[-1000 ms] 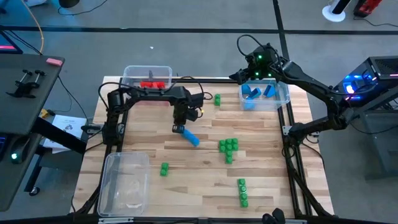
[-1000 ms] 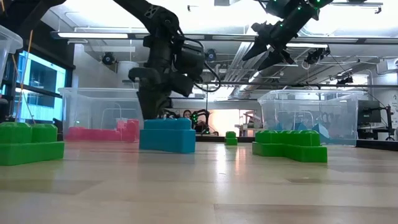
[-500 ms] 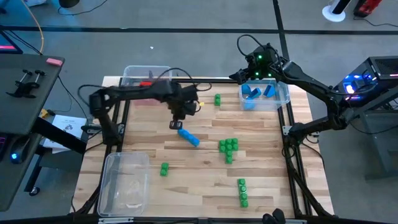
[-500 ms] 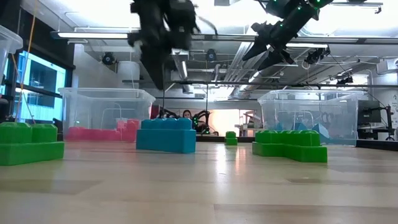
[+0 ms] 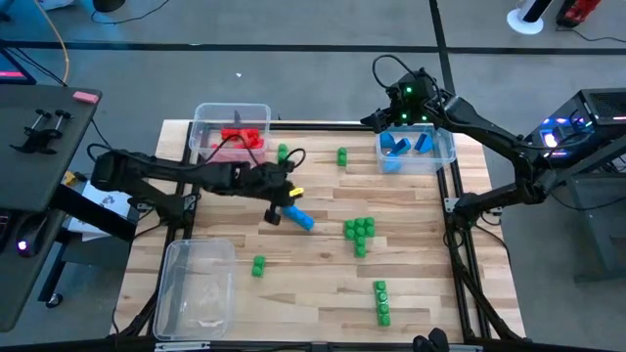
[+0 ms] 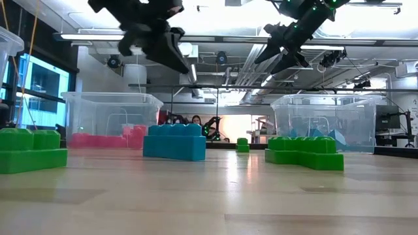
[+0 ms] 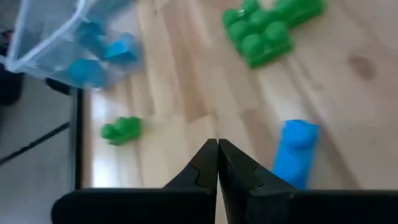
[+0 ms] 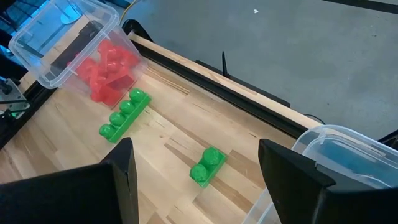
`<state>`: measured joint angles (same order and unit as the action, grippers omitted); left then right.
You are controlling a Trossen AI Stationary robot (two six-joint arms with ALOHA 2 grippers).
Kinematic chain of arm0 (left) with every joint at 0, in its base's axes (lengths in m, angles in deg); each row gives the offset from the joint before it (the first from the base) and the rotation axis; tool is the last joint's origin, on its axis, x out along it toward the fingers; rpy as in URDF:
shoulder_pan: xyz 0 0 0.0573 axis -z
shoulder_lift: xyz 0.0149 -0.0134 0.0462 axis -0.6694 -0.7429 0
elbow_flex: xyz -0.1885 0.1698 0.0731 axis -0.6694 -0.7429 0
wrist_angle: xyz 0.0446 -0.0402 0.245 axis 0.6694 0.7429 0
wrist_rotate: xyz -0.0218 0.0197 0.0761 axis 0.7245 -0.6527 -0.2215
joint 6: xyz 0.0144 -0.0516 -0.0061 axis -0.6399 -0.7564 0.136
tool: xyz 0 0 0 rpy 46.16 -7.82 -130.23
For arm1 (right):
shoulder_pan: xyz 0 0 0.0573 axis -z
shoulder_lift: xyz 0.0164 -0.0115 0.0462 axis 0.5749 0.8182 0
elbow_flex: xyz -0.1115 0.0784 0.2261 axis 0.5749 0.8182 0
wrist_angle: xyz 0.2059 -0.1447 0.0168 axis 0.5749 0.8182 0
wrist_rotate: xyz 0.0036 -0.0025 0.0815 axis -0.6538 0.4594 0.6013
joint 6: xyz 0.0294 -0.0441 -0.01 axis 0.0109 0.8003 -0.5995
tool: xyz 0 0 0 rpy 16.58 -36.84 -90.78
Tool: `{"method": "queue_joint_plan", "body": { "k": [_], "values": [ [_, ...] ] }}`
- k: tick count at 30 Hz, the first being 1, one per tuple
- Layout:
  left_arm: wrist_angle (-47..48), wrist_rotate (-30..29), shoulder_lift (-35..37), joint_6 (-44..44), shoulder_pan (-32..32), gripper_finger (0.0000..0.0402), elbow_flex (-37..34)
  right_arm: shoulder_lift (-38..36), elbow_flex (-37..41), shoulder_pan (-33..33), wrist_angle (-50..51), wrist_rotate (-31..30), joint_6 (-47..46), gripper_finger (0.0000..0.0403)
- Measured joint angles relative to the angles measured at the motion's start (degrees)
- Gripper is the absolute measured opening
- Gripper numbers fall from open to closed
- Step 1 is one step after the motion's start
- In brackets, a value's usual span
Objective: Sort blocks
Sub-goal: Put the blue game piece into the top right transparent bin
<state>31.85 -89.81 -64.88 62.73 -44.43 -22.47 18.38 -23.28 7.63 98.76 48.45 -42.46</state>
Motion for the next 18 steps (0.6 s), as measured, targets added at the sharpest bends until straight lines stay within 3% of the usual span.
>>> {"method": "queue_joint_plan", "body": {
  "k": [8, 18],
  "values": [
    [7.75, 3.93, -5.29, -0.06, -3.39, 0.0014, 6.96, 0.0, 0.0, -0.01, -0.01, -0.02, -0.36, 0.0215],
    [14.0, 7.56, -6.99, -7.64, -3.8, 0.0135, 7.38, 0.0, 0.0, -0.02, -0.05, -0.02, -0.42, 0.0215]
  ]
}}
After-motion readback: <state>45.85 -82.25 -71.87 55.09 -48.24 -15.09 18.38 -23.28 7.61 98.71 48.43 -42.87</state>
